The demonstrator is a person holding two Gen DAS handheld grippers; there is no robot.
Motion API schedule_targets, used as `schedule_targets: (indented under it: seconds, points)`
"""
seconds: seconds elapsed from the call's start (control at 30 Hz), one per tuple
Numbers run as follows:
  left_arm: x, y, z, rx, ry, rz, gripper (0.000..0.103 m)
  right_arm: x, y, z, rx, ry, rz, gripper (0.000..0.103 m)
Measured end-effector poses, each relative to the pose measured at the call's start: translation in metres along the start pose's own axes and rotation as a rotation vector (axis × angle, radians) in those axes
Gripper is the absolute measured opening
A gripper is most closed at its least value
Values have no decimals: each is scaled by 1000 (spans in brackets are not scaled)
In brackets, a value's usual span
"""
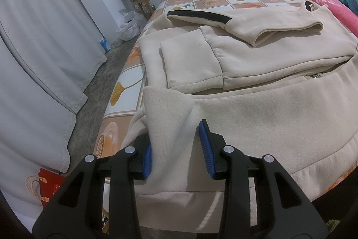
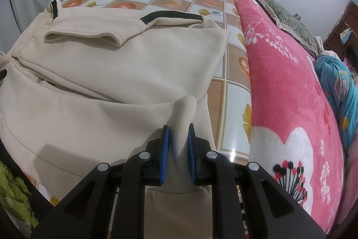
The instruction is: Fold large clothes
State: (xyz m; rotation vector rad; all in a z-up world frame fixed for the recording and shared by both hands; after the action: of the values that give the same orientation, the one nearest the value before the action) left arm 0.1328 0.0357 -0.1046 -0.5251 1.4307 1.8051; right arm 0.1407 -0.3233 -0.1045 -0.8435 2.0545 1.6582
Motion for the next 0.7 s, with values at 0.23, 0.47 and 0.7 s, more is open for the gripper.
schedule_targets:
  seconds: [0.23,0.47,0.7]
  points:
    - [0,0,0,0,0,0,35,0,0,0,1,1,0,15]
    - [0,0,0,0,-1,0,35,1,-1,0,2,1,0,15]
    - [0,0,0,0,-1,-1,35,1,0,-1,0,-2,-4,15]
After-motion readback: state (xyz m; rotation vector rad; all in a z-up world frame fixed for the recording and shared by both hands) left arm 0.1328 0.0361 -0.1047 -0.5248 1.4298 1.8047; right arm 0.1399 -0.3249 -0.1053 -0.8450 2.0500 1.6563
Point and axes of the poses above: each gripper's, at about its wrist camera, not at the fingertips, and y roughly against the way its jaws point, z to its left, x to its underside, the point moved 8 cm from there along -y, roughly the way its jaws point, and after that the axes turned 10 degrees about -z, right-handed, at the moved point
